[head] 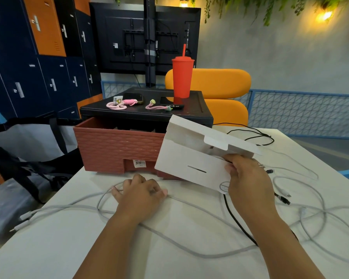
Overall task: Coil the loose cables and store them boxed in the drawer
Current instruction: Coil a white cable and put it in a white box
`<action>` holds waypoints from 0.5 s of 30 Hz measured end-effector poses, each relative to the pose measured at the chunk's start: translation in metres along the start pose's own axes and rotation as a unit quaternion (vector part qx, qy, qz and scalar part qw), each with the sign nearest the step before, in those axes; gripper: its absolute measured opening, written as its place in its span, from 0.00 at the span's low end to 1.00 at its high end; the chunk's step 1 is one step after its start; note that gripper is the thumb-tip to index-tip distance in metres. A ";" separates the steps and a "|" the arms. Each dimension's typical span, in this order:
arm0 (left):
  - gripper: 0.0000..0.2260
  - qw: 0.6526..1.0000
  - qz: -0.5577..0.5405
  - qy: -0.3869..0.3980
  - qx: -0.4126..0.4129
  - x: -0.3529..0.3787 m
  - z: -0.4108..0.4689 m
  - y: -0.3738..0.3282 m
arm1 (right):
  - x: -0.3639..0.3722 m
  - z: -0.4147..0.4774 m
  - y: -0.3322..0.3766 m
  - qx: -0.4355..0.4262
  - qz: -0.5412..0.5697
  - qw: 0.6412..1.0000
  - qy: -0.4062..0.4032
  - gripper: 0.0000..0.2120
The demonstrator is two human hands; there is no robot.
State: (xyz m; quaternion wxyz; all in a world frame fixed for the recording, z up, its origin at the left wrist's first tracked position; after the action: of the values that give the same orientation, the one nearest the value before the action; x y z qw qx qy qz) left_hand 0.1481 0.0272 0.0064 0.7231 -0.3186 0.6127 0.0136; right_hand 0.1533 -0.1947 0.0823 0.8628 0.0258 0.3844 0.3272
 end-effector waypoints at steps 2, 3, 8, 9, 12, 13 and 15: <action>0.13 1.000 -0.010 -0.003 0.008 0.000 0.000 0.000 | 0.003 0.000 0.002 -0.010 0.004 1.000 -0.013 0.14; 0.15 1.000 -0.010 -0.005 0.010 0.000 0.000 0.000 | 0.004 0.000 0.002 -0.014 0.004 1.000 -0.017 0.14; 0.28 0.999 0.039 0.024 0.025 0.004 0.002 0.000 | 0.006 -0.003 0.001 -0.027 0.002 0.999 -0.025 0.16; 0.28 0.998 0.042 0.026 0.029 0.004 0.002 -0.001 | 0.005 -0.003 0.001 -0.024 0.004 0.999 -0.023 0.16; 0.25 0.999 0.027 0.017 0.041 0.000 -0.002 -0.005 | 0.005 -0.004 -0.001 -0.019 0.007 1.000 -0.019 0.17; 0.23 0.998 0.023 0.019 0.052 -0.001 -0.004 -0.006 | 0.005 -0.005 -0.002 -0.019 0.006 1.000 -0.019 0.17; 0.17 0.995 0.003 0.044 0.092 0.000 -0.009 -0.008 | 0.007 -0.005 -0.001 -0.025 0.000 0.999 -0.025 0.17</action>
State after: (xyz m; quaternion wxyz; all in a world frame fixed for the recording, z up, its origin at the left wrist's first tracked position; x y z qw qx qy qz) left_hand 0.1433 0.0164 0.0095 0.7216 -0.2496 0.6434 -0.0549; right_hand 0.1538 -0.1929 0.0738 0.8724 0.0122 0.3547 0.3360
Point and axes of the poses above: each hand's wrist, its own z-axis towards the middle knuckle, its own x-axis out of the palm, y = z × x, the point moved 3 cm from there along z, towards the middle knuckle, and after that the axes turned 9 degrees about -x, right-handed, at the moved point
